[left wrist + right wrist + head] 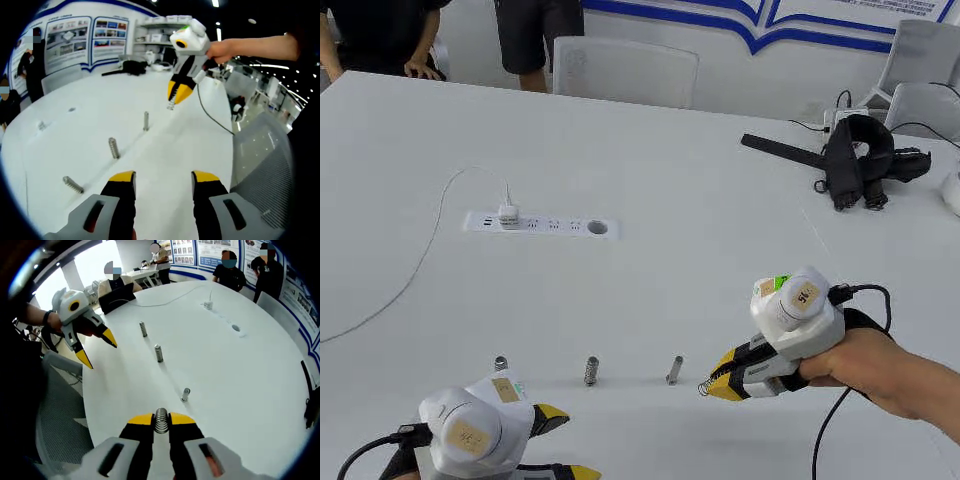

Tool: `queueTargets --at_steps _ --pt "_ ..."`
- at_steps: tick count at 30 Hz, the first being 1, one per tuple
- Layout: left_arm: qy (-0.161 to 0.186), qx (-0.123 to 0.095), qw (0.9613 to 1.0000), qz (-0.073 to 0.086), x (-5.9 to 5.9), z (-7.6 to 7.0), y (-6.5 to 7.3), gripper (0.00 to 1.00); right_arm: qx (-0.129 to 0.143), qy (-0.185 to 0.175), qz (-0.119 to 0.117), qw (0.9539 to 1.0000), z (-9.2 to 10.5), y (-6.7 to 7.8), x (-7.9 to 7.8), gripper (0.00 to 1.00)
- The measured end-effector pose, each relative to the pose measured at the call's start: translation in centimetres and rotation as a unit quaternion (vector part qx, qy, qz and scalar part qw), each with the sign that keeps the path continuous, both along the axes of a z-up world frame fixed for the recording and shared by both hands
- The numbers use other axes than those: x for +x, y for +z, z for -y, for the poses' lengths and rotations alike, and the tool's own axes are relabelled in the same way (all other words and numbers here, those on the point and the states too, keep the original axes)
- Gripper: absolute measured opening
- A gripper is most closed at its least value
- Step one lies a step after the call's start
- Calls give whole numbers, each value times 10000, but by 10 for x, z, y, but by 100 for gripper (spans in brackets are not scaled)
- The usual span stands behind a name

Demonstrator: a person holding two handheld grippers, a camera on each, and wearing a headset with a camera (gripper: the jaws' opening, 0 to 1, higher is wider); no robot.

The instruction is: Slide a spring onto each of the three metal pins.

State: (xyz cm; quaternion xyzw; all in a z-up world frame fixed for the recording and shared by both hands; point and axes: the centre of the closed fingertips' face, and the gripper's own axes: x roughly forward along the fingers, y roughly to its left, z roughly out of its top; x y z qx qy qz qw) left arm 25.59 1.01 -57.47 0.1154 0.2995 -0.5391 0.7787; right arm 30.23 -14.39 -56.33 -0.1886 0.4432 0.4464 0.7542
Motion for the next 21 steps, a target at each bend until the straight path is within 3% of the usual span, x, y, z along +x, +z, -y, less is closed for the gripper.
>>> queueTargets --at_steps 13,21 --pt "270 -20 9996 -37 8 -5 1 58 -115 -13 43 9999 3 -4 26 12" --pt "354 -100 9992 -145 9 -5 4 64 -152 15 23 9999 4 -8 40 12"
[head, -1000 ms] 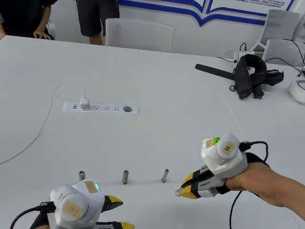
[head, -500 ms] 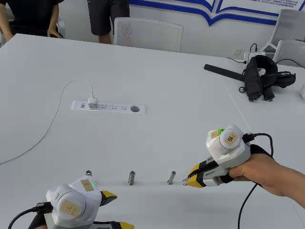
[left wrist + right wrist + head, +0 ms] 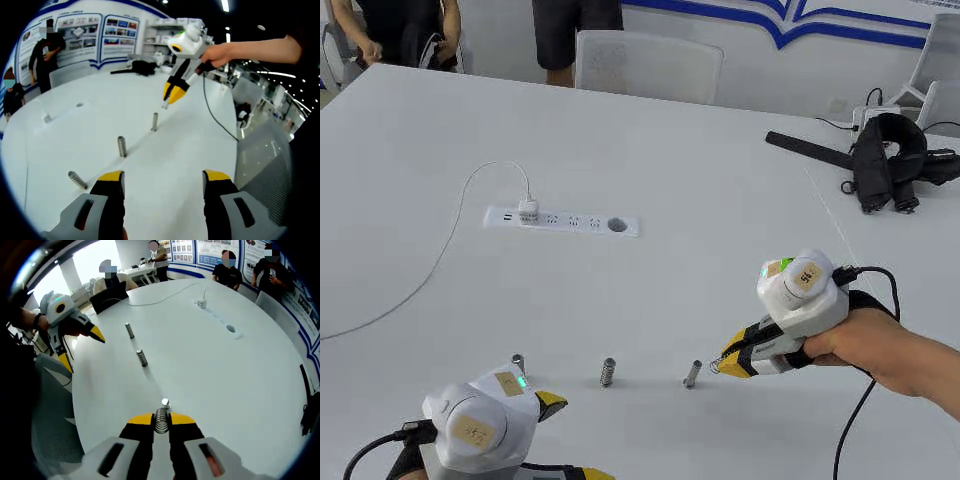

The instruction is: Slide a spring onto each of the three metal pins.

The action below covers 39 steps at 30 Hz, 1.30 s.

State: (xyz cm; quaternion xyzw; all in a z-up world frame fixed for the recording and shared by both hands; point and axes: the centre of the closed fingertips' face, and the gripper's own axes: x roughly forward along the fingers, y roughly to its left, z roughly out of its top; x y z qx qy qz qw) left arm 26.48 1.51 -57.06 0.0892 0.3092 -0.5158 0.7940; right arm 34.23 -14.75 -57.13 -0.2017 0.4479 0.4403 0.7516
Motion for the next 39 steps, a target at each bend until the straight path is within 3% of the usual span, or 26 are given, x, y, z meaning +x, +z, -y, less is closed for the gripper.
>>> queueTargets --at_steps 14,39 --pt "53 -39 10000 -3 2 -2 6 70 -92 224 -82 9997 -9 -8 12 12" --pt "103 -11 9999 -86 0 -10 2 69 -204 404 -223 9987 -18 -22 13 13"
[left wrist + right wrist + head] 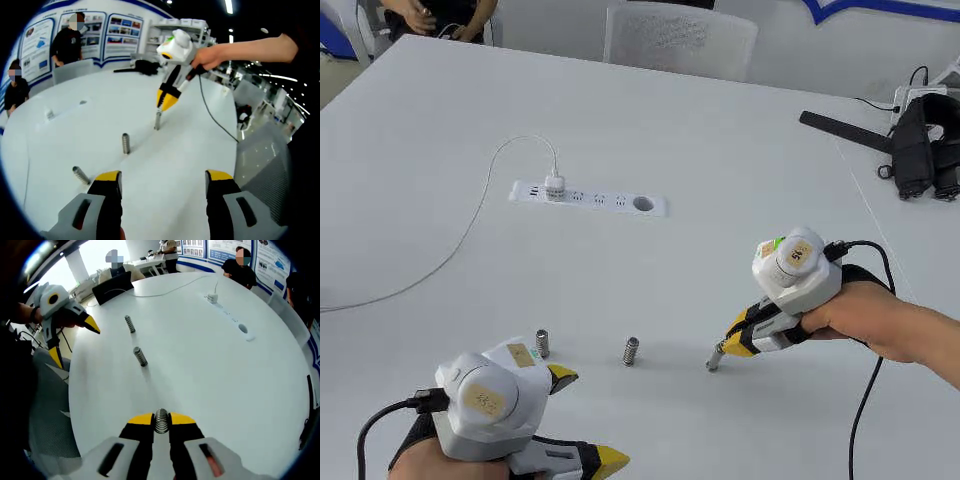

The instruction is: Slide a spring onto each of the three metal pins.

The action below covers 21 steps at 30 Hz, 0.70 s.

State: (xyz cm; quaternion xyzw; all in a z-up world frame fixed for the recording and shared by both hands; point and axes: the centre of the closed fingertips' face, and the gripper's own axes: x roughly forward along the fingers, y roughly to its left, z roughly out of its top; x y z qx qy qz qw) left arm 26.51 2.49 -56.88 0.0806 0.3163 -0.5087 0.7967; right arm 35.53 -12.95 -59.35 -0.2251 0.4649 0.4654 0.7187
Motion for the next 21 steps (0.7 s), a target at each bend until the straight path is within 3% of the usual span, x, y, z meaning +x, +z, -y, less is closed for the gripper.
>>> queueTargets --at_steps 21 --pt "-18 28 10000 -25 -2 -2 -3 68 -133 193 49 9997 -9 -5 1 13"
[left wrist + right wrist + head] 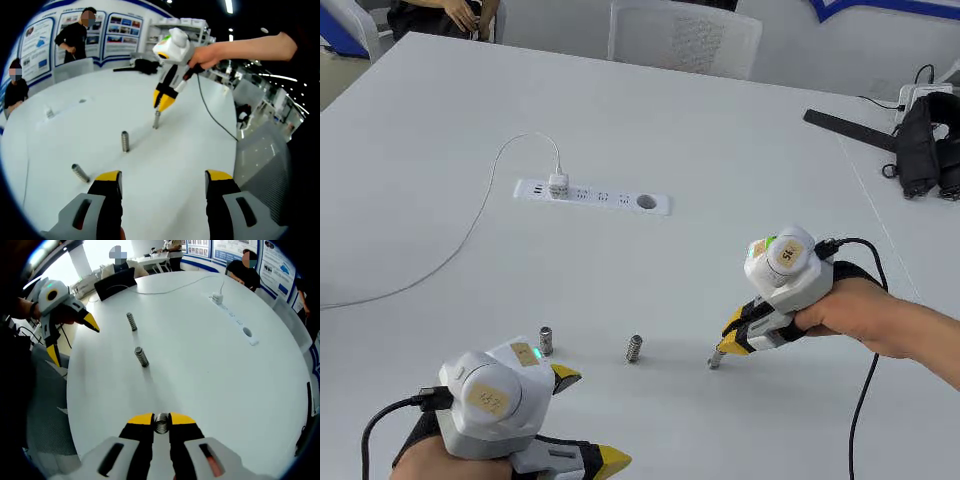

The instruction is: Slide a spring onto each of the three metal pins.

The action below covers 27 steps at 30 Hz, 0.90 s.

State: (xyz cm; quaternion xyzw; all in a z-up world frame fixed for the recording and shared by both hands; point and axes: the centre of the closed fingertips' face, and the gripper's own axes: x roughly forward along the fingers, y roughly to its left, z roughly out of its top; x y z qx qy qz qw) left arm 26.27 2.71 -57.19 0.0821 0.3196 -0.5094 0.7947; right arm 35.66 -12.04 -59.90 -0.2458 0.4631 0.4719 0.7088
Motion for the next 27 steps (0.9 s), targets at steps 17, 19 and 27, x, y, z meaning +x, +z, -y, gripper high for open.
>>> queueTargets --at_steps 17,19,27 --pt "14 14 10000 -10 1 -2 -1 68 -120 124 -3 9999 -4 -15 -1 13" --pt "22 9 10000 -14 1 -3 -1 68 -144 145 -9 9998 -4 -17 -1 13" --pt "21 26 10000 -35 1 -3 -2 68 -206 180 -55 9996 -3 -27 -2 13"
